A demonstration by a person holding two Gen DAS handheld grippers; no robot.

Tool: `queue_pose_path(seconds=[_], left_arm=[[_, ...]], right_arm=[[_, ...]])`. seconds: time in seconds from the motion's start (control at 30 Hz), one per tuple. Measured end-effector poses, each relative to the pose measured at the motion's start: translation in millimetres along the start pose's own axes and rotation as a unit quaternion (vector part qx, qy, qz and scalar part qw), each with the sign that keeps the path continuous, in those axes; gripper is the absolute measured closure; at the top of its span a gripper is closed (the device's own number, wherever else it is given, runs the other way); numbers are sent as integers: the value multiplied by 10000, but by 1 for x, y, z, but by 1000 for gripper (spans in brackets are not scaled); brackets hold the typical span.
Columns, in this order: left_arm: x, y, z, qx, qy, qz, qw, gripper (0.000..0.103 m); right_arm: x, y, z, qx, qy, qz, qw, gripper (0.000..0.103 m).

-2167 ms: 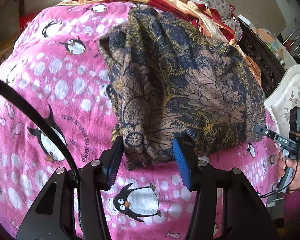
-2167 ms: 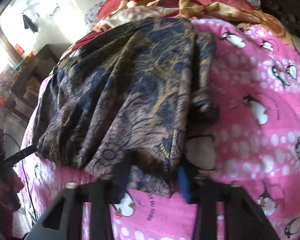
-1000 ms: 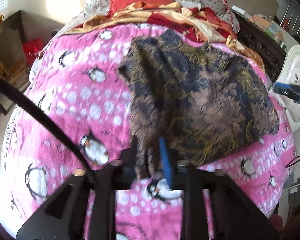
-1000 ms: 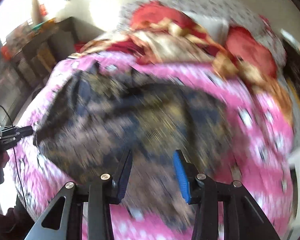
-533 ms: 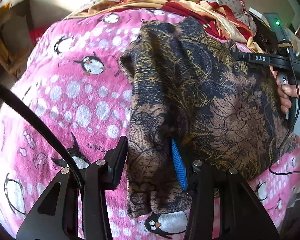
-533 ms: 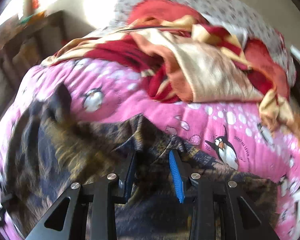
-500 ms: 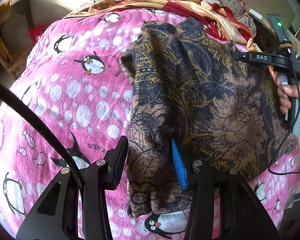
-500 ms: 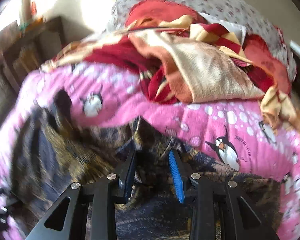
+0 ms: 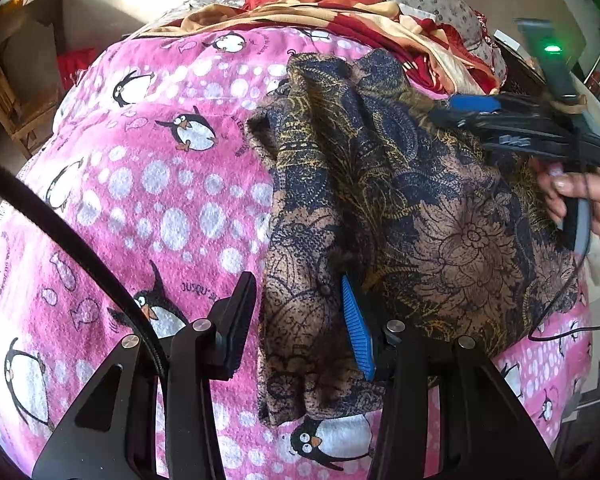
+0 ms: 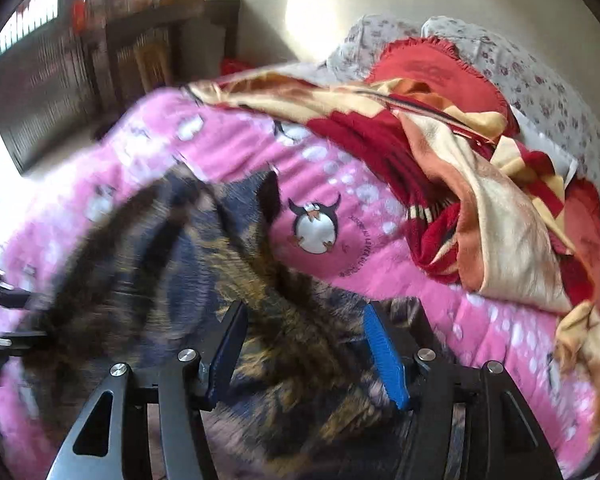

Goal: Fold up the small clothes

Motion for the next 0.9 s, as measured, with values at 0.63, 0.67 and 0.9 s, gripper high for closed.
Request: queue_pose_path(seconds=[0.63, 0.67, 0.9], left_arm=[[2, -1, 3, 145, -19, -45, 9999, 60], [2, -1, 3, 150, -13, -47, 9999, 60], [-1, -2, 1, 152, -15, -123, 9998, 60]], right_arm=[[26, -1, -17, -12, 590, 1236, 9906, 96], [29, -5, -23, 99, 670, 1275, 9895, 94], [46, -79, -15, 1112, 645, 1008, 9866, 79]])
Point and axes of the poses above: each gripper's, at about its wrist camera, not at the fingertips, and z roughly the way its jaws point, y to its right, x to its top, the point moved 9 cm from there along z, roughly the way its jaws point, and after that the axes turned 9 degrees about x, right-handed, at the moved point
